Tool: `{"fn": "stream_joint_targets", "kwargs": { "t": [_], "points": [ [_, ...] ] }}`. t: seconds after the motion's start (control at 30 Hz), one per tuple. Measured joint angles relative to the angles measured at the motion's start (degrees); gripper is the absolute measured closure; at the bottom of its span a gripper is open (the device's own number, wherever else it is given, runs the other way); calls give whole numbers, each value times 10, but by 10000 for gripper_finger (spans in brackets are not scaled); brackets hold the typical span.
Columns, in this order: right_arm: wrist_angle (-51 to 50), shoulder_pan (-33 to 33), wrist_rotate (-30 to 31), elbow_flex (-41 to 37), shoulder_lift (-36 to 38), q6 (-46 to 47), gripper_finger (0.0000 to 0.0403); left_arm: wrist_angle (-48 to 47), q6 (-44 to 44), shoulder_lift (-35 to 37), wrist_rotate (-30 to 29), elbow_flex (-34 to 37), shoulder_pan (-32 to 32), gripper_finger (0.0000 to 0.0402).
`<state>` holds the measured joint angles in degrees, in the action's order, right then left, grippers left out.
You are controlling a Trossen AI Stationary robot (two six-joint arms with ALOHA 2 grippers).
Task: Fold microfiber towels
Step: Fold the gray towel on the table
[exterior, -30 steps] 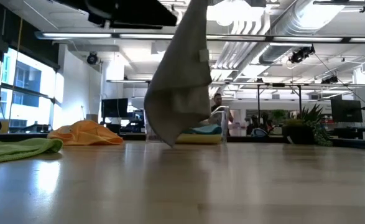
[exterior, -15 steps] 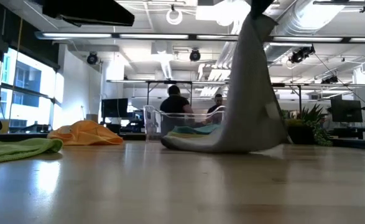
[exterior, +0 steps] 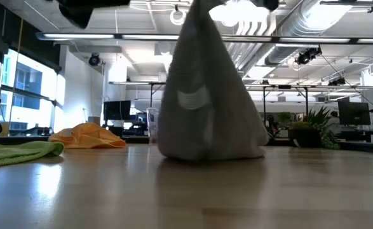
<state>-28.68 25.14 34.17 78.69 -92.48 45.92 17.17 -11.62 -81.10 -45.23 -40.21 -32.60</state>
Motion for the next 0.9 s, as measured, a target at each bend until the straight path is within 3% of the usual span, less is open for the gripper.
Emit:
{"fn": "stream_joint_targets", "kwargs": {
  "t": [0.13,0.47,0.67,0.9],
  "points": [
    [96,-19,12,-31,-1,-58,403,25,-59,-57,-19,-5,8,293],
    [209,-23,156,-36,-1,-174,403,58,-233,-204,-123,-77,50,139],
    [245,-24,182,-36,-1,-217,403,58,-252,-239,-198,-113,60,102],
    [301,-17,181,-36,-1,-268,403,41,-237,-244,-290,-118,64,102]
  ]
}}
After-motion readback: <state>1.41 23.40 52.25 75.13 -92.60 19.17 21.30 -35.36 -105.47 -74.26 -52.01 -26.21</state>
